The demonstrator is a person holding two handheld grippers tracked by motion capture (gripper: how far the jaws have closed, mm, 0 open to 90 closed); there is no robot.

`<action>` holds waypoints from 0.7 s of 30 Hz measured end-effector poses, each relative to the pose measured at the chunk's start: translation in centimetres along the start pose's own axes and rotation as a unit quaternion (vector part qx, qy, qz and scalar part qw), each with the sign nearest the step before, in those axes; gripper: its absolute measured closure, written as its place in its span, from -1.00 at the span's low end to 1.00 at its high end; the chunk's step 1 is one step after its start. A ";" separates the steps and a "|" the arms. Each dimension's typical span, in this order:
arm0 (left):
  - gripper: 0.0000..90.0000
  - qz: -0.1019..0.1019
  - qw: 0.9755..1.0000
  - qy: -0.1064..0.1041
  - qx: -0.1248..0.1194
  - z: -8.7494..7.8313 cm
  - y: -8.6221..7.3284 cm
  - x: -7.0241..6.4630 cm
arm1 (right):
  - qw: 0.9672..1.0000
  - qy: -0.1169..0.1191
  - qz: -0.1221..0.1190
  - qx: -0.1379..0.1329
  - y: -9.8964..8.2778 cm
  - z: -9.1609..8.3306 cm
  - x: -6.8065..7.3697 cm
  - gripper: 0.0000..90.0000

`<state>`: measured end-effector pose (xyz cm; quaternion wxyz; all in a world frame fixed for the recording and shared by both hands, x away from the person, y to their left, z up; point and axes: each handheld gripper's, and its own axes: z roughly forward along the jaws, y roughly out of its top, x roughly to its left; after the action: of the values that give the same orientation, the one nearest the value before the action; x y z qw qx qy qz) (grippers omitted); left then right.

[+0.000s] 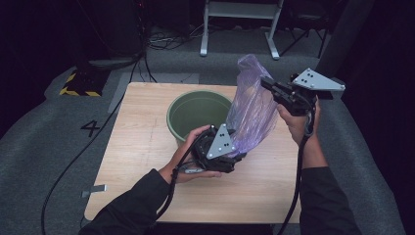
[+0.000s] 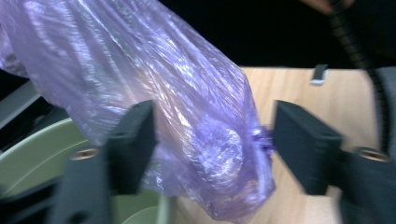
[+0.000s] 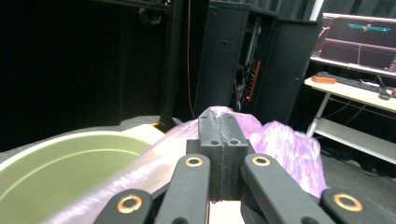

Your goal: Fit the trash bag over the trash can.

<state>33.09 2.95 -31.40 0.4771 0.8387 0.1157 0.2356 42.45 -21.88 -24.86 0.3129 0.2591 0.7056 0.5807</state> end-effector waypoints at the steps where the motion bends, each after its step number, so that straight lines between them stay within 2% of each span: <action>1: -0.01 0.001 1.000 0.002 -0.003 0.0 -0.1 0.2 | 1.000 0.001 0.000 -0.001 0.0 -0.1 0.0 1.00; 2: 0.19 0.002 1.000 0.006 -0.004 -0.1 -0.2 0.3 | 1.000 0.003 0.000 -0.003 0.0 -0.2 0.1 1.00; 3: 0.29 -0.002 1.000 0.009 -0.006 -0.2 -0.2 0.6 | 1.000 0.004 -0.001 -0.004 0.0 -0.2 0.1 1.00; 4: 0.45 0.003 1.000 0.013 -0.005 -0.4 -0.3 0.8 | 1.000 0.006 -0.001 -0.005 0.1 -0.3 0.1 1.00; 7: 0.80 0.013 0.999 0.041 -0.004 -1.0 -0.4 1.4 | 1.000 0.016 -0.001 -0.010 0.0 -0.4 0.2 1.00; 9: 0.95 0.019 0.998 0.061 0.000 -1.4 -0.5 1.9 | 1.000 0.023 0.001 -0.012 -0.2 -0.4 0.2 1.00; 15: 1.00 0.013 0.997 0.079 0.010 -2.4 -1.3 3.7 | 0.999 0.036 0.007 -0.008 -0.8 0.0 0.7 1.00; 21: 1.00 0.014 0.995 0.095 0.023 -3.5 -2.4 5.4 | 0.998 0.056 0.007 -0.004 -1.4 0.1 1.3 0.71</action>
<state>36.10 9.07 -30.39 0.4412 0.8250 0.1545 0.3177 41.66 -21.13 -26.46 0.2703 0.2299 0.7176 0.5992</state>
